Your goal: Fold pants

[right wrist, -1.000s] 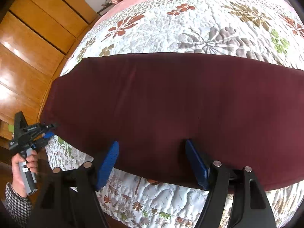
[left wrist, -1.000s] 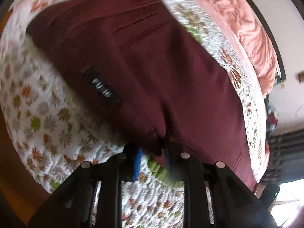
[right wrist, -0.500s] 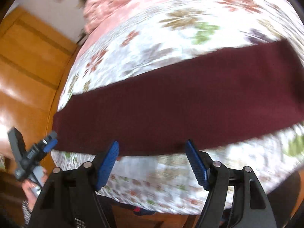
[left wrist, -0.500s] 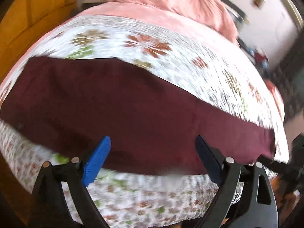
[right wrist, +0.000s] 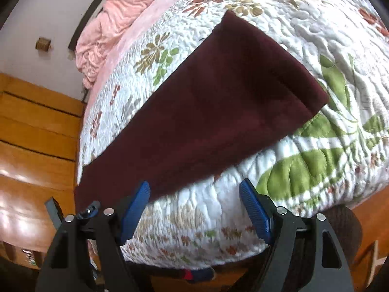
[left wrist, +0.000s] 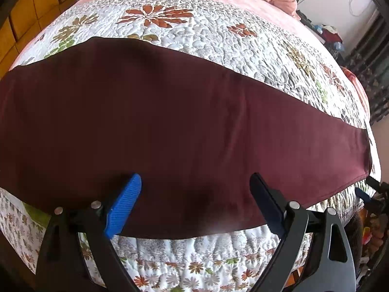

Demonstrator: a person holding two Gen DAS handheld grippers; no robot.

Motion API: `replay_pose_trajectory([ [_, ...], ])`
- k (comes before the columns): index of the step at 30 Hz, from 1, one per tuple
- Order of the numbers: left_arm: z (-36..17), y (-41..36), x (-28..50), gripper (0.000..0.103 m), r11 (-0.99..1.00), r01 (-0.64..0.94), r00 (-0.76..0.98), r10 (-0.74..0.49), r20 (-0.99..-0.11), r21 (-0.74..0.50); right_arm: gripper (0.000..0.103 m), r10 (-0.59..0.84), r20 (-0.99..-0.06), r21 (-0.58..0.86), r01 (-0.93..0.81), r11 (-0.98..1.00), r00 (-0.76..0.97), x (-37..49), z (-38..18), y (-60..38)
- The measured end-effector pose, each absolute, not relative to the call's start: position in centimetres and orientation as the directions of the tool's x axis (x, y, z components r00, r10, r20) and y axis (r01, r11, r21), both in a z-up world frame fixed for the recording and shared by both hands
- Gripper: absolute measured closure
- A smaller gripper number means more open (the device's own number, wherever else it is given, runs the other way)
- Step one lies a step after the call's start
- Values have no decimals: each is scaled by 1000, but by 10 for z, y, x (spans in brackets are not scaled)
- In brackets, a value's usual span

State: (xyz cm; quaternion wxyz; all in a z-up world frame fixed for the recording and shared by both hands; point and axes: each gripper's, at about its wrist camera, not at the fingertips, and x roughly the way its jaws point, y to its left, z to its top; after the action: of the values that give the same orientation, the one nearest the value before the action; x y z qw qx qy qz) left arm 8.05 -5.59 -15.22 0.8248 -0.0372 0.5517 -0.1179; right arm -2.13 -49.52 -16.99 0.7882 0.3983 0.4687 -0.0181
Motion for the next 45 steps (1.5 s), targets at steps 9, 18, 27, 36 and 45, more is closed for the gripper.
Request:
replay_pose_trajectory([
  [9,-152,-56,83,13,972,138,358,-230,-905,-192,26,265,-691,650,418,635,672,-3,-179,-512],
  [18,-154,-55,84,13,971,136,351,-234,-907,-198,63,265,-593,737,379,560,761,10,-186,-525],
  [27,-126,-54,82,13,964,140,416,-266,-870,-228,87,265,-448,740,188,646,854,-9,-114,-524],
  [36,-160,-70,83,12,972,206,378,-182,-908,-109,86,255,-688,672,463,578,680,5,-197,-545],
  [45,-136,-26,80,12,966,94,410,-256,-875,-239,86,162,-710,585,445,678,686,17,-145,-523],
])
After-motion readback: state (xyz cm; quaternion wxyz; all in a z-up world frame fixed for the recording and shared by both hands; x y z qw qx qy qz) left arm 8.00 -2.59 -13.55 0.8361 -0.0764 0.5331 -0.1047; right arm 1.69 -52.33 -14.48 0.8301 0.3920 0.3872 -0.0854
